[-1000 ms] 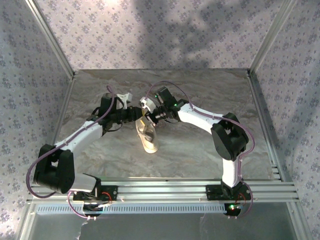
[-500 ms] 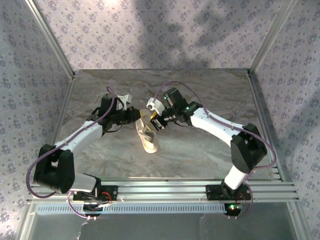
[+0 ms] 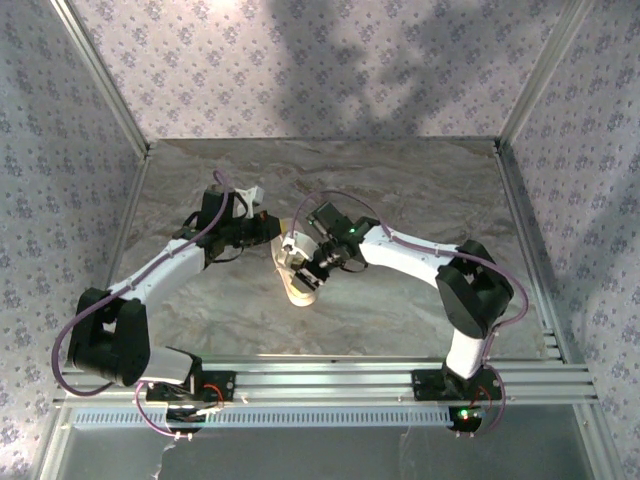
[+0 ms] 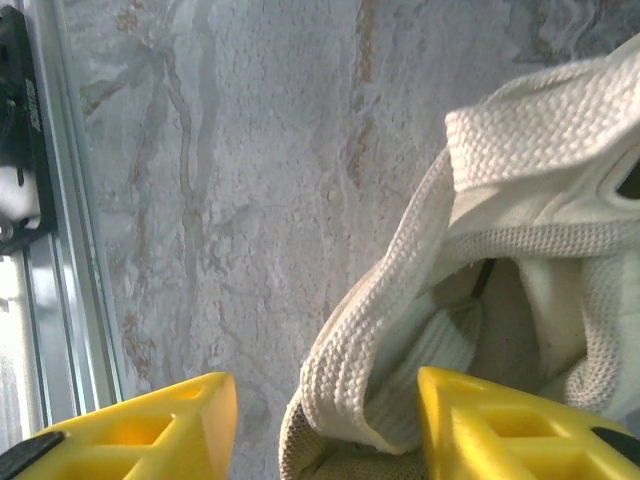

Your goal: Tie the shoes

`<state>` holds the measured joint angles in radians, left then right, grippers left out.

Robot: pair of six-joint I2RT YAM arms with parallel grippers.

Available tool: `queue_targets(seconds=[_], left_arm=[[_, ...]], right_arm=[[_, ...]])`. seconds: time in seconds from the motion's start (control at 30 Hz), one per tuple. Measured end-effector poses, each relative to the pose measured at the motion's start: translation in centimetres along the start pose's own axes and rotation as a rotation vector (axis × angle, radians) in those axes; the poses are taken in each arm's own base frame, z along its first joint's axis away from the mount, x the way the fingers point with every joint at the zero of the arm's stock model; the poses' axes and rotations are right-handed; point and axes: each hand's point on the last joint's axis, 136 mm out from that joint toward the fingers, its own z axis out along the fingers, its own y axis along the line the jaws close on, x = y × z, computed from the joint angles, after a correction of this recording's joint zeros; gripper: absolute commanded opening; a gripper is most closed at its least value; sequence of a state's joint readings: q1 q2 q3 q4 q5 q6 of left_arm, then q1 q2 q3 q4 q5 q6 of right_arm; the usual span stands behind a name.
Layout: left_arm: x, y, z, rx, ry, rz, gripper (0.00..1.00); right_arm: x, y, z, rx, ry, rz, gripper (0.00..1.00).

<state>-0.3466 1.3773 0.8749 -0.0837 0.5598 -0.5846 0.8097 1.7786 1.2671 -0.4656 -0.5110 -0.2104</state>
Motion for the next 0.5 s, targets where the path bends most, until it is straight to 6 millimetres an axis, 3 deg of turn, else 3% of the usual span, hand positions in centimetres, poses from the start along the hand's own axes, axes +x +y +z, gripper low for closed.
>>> queue_targets(seconds=[0.17, 0.33, 0.5], left_arm=[[0.1, 0.0, 0.0, -0.002, 0.002, -0.001, 0.00], [0.1, 0.1, 0.0, -0.007, 0.003, -0.003, 0.00], [0.1, 0.2, 0.0, -0.013, 0.006, 0.010, 0.00]], right_arm=[[0.1, -0.1, 0.1, -0.001, 0.013, -0.007, 0.10], [-0.3, 0.1, -0.6, 0.020, -0.004, -0.002, 0.02], [-1.7, -0.5, -3.3, 0.091, -0.066, -0.008, 0.03]])
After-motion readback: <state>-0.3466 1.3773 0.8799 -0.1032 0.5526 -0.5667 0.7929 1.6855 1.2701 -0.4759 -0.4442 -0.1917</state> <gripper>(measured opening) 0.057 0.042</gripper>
